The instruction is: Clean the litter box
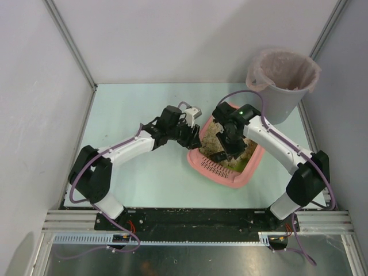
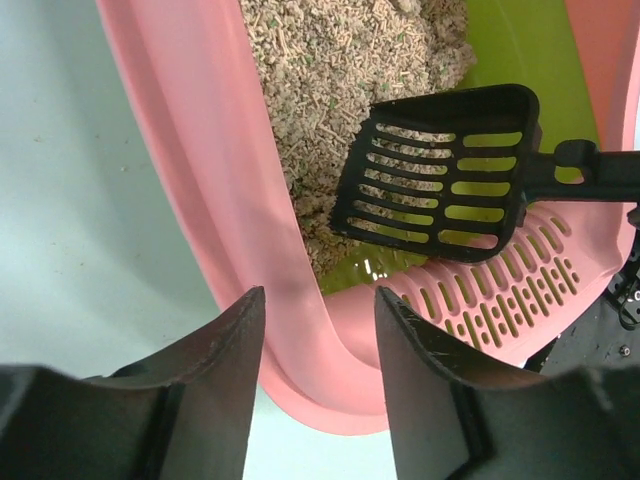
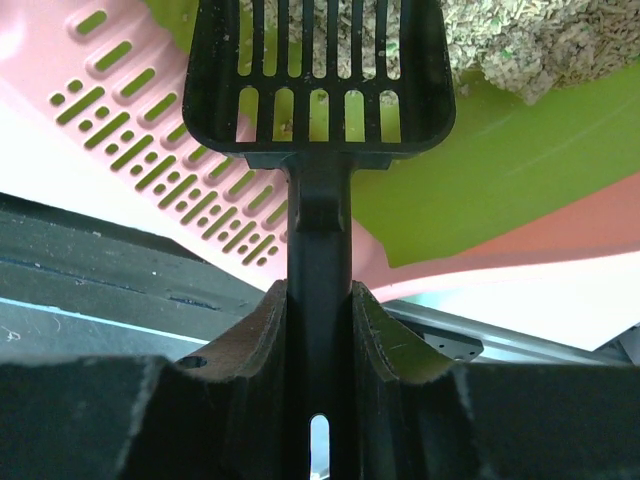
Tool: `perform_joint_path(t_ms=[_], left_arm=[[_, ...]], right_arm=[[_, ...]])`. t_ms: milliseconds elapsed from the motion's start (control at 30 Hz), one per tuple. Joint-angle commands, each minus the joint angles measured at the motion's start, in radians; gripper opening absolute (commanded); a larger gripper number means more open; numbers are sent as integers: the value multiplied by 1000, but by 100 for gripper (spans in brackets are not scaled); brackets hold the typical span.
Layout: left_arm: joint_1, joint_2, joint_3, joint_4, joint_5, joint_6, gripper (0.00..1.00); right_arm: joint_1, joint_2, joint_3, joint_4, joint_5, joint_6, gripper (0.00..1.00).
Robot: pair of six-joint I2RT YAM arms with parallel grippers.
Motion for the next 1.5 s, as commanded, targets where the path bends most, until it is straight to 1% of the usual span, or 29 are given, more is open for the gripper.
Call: perform_joint_path(t_ms=[0, 267, 300, 333, 433, 800, 1167, 1467], left_arm=[[-9, 12, 10, 30, 17, -15, 50], [-12, 34, 11, 30, 14, -14, 42], [-15, 37, 11, 31, 15, -14, 41], [-14, 41, 11, 30, 17, -14, 39], [-17, 43, 13, 31, 17, -14, 37], [-22, 44, 13, 30, 19, -14, 37], [-22, 41, 14, 31, 17, -14, 36], [-20, 29, 14, 31, 17, -14, 36]], right_arm=[[-1, 35, 30, 27, -52, -15, 0], [1, 60, -10, 137, -40, 3, 0], [1, 58, -26, 150, -13, 14, 0], [1, 55, -35, 157, -8, 20, 0], [7, 48, -65, 214, 9, 38, 0], [30, 32, -171, 360, 90, 106, 0], [42, 6, -308, 590, 164, 146, 0], [63, -86, -472, 760, 240, 176, 0]])
